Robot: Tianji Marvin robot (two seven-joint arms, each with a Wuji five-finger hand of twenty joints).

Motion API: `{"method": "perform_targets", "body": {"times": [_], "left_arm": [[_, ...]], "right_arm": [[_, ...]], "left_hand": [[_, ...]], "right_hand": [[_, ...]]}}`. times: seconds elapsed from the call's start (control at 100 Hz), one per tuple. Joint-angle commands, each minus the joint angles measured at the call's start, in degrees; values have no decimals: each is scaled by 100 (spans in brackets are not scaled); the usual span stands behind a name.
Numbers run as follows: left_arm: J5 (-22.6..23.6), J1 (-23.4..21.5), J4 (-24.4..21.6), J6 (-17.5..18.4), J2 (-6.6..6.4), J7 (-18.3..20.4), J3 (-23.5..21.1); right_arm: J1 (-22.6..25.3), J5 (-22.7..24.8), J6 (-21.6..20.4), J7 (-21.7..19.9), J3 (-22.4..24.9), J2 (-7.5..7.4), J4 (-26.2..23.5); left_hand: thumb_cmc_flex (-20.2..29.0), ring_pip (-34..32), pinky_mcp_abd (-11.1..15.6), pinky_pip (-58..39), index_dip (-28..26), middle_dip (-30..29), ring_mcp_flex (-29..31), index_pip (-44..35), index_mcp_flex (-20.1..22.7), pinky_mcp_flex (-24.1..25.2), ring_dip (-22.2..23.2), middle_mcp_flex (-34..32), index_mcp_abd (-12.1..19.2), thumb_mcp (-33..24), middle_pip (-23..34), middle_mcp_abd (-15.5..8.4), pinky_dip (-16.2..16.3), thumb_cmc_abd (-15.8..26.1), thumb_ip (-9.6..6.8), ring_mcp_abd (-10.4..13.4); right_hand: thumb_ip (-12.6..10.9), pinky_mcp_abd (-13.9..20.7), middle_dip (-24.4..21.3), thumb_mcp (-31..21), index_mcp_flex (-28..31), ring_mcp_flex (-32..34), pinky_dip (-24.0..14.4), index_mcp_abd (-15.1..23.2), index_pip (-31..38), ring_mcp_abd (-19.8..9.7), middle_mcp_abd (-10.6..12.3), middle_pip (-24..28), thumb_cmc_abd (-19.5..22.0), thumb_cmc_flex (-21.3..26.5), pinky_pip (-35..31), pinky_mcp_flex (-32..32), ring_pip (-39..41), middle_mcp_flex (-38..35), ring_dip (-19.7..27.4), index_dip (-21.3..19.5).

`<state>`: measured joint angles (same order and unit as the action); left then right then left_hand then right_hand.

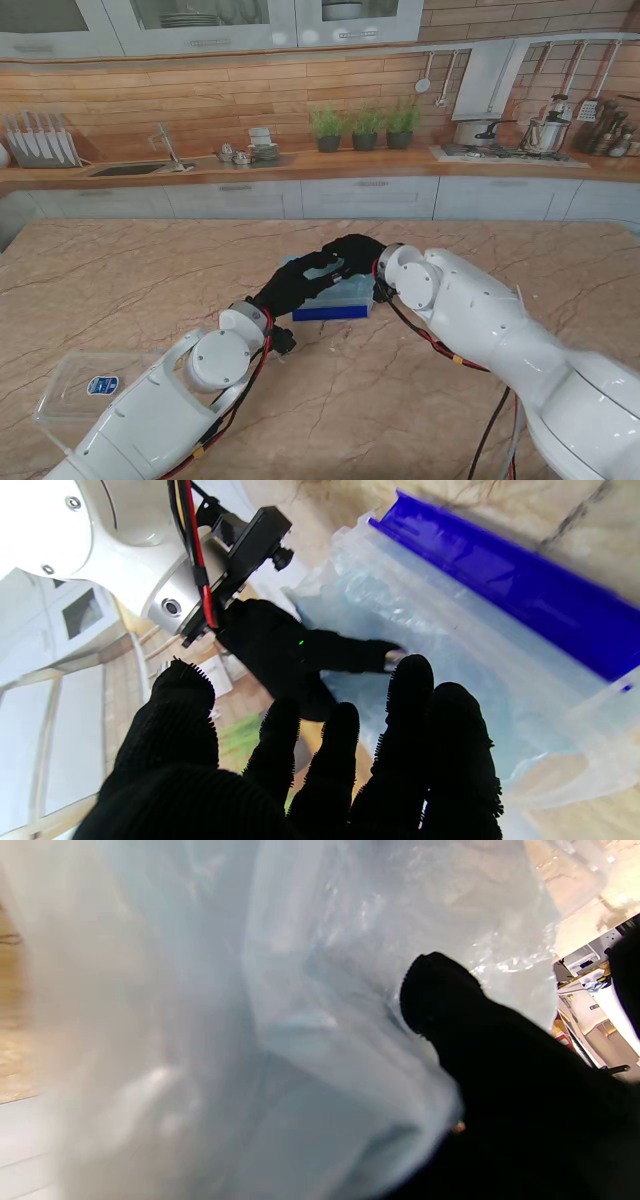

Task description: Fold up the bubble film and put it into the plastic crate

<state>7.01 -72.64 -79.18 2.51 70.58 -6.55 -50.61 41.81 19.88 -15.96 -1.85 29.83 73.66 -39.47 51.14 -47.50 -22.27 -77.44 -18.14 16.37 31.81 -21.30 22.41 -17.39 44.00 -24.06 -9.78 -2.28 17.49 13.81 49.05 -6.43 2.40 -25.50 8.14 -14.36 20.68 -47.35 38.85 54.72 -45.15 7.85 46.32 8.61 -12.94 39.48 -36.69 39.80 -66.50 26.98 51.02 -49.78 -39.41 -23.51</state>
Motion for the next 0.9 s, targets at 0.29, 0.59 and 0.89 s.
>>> {"method": "perform_targets", "body": {"times": [0.29, 0.59, 0.89], "left_arm": [[134, 252, 348, -5, 116, -153, 205], [96, 469, 516, -380, 151, 3, 370], [33, 587, 611, -590, 202, 25, 457]], "right_arm": [[-21, -37, -7, -42, -43, 47, 39], [116, 170, 38, 2, 165, -147, -330], [370, 690, 237, 157, 478, -412, -879]], "left_hand": [[208, 228, 90, 145, -11, -259, -229, -107, -168, 285, -71, 567, 200, 77, -298, -617, 1, 196, -130, -94], [186, 121, 110, 84, 112, -336, -211, -5, -185, 199, -23, 817, 101, 85, -364, -436, 14, 220, -136, -99], [180, 66, 118, 61, 140, -338, -213, 14, -162, 165, -10, 916, 80, 100, -332, -272, 21, 241, -141, -120]], "right_hand": [[-203, 0, 74, 12, -114, -172, -194, 3, -77, -56, 80, -64, -189, -192, 84, -73, -73, 84, -57, -107], [-251, 8, 78, -7, -205, -446, -195, 22, -172, -91, 101, -125, -159, -275, 167, -175, -239, 355, -18, -146], [-558, -194, 95, -72, -570, -1510, 80, 58, -728, -148, 198, -407, -24, -598, 1353, -1038, -1250, 1285, 324, -708]]}}
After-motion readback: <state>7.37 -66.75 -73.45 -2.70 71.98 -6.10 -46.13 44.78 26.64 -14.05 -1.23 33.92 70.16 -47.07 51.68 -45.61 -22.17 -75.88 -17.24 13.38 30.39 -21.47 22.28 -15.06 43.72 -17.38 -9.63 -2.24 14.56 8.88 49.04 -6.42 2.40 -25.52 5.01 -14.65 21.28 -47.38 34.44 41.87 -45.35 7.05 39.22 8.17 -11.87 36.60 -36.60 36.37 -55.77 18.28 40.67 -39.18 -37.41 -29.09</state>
